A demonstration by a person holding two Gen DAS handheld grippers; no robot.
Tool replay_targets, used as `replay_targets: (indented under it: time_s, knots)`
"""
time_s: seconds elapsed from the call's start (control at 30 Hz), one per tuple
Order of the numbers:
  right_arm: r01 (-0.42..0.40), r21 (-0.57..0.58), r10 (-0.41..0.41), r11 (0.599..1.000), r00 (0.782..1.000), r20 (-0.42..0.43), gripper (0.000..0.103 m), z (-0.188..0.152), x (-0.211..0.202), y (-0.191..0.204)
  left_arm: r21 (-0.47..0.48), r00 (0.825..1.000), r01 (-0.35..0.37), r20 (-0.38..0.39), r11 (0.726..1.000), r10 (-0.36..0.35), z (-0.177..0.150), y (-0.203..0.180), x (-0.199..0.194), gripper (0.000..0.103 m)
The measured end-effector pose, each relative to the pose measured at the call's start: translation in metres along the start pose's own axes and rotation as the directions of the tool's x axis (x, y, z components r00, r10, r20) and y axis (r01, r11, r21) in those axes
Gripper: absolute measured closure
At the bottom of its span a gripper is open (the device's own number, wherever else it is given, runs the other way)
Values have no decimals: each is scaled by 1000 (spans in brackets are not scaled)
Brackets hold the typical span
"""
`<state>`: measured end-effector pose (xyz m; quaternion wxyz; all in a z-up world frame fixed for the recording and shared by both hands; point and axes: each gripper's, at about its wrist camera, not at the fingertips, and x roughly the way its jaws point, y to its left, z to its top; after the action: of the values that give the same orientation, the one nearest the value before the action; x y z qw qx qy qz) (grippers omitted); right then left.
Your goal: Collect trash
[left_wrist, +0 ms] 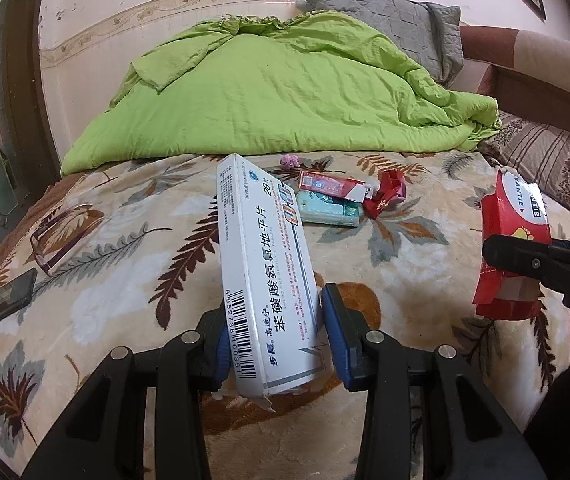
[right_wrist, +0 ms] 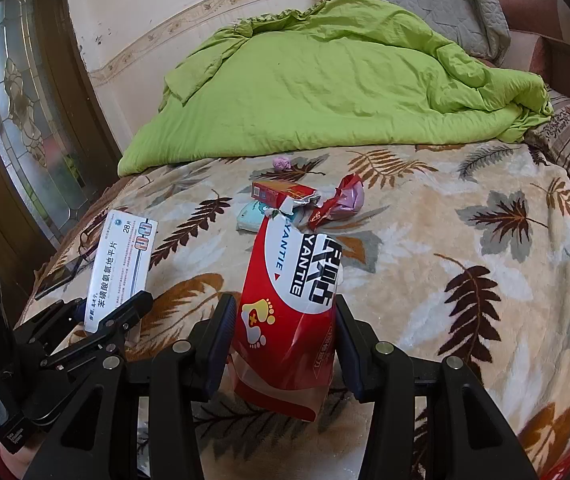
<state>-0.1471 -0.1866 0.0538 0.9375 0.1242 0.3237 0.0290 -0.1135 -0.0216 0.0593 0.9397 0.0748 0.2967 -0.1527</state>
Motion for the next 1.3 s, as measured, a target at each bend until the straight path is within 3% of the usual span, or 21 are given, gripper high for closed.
replay_targets:
  time_s: [0.83,1.3]
  knots:
    - [-26,134,25,991,1000,9,52,-4,-29,-20,79,998,57,20,995,-59,-5,-29,-16,64]
    - [38,250,-48,967,998,35,51,-19,-82,-68,118,992,118,33,986,-122,0,-51,-35,64]
